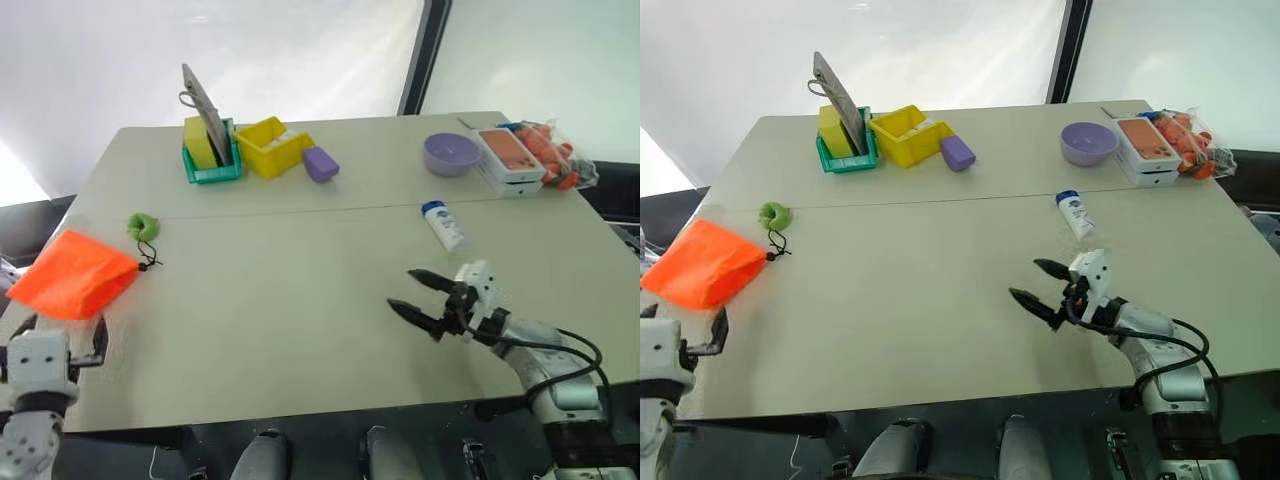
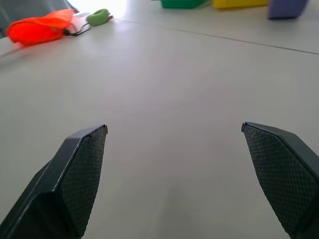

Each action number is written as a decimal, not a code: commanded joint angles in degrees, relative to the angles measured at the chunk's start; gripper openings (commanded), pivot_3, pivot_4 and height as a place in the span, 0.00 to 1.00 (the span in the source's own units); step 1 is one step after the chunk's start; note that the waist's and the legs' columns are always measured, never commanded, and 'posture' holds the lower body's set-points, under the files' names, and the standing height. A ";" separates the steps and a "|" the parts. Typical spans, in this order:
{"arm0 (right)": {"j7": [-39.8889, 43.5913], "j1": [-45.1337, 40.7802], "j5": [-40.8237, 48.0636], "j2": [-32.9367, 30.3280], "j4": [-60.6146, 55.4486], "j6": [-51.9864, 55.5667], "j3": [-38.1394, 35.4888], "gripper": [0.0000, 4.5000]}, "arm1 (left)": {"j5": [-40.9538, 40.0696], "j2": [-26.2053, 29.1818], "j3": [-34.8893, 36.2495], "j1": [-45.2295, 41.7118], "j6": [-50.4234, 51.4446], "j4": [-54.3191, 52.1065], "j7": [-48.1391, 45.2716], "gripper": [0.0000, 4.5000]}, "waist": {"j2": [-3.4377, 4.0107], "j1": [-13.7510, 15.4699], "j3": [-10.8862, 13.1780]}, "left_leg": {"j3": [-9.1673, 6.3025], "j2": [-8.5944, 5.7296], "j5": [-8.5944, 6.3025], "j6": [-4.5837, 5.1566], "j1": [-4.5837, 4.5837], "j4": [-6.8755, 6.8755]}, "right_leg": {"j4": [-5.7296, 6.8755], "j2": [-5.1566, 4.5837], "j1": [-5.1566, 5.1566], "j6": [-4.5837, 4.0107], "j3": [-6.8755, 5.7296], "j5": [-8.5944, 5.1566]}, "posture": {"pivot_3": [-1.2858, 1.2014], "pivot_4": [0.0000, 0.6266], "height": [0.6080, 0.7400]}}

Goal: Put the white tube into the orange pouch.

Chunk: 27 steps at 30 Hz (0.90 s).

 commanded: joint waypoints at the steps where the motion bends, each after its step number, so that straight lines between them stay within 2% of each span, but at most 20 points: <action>1: 0.00 -1.67 -1.85 1.05 -3.44 -2.28 2.59 0.99 | 5.04 1.44 -1.39 -2.06 1.47 -0.51 3.21 1.00 | -0.01 0.22 0.00 | 0.00 0.00 0.00 0.01 -0.01 0.00 | 0.00 0.00 0.00 0.01 0.00 0.00 | 0.52 0.24 1.00; 7: -1.54 -2.59 -4.59 4.35 -4.15 -5.16 6.58 0.99 | 13.73 4.14 -4.32 -6.89 5.85 4.19 8.06 1.00 | -0.03 0.37 -0.01 | -0.03 0.01 0.07 0.10 0.02 -0.05 | 0.16 0.05 0.00 0.04 -0.01 0.02 | 0.52 0.24 1.00; 21: -3.10 -1.63 -5.78 6.73 -3.67 -7.64 7.56 0.99 | 14.83 9.57 -8.14 -21.28 10.52 18.82 9.83 1.00 | -0.12 0.24 -0.06 | -0.06 0.01 0.12 0.15 0.08 -0.05 | 0.46 0.08 -0.11 0.25 0.01 0.14 | 0.52 0.24 1.00; 24: -3.27 -1.50 -6.04 6.71 -3.54 -7.81 7.47 1.00 | 14.14 9.58 -7.25 -22.39 12.04 19.79 10.74 0.80 | -0.13 0.27 -0.06 | -0.07 0.01 0.13 0.14 0.09 -0.05 | 0.61 0.07 -0.15 0.28 0.01 0.14 | 0.52 0.24 1.00; 27: -3.42 -1.58 -6.38 6.72 -3.19 -8.14 7.30 1.00 | 13.18 9.28 -6.65 -22.65 13.45 19.70 11.35 0.49 | -0.13 0.28 -0.06 | -0.08 0.01 0.13 0.14 0.12 -0.04 | 0.70 0.08 -0.16 0.31 0.01 0.13 | 0.52 0.24 1.00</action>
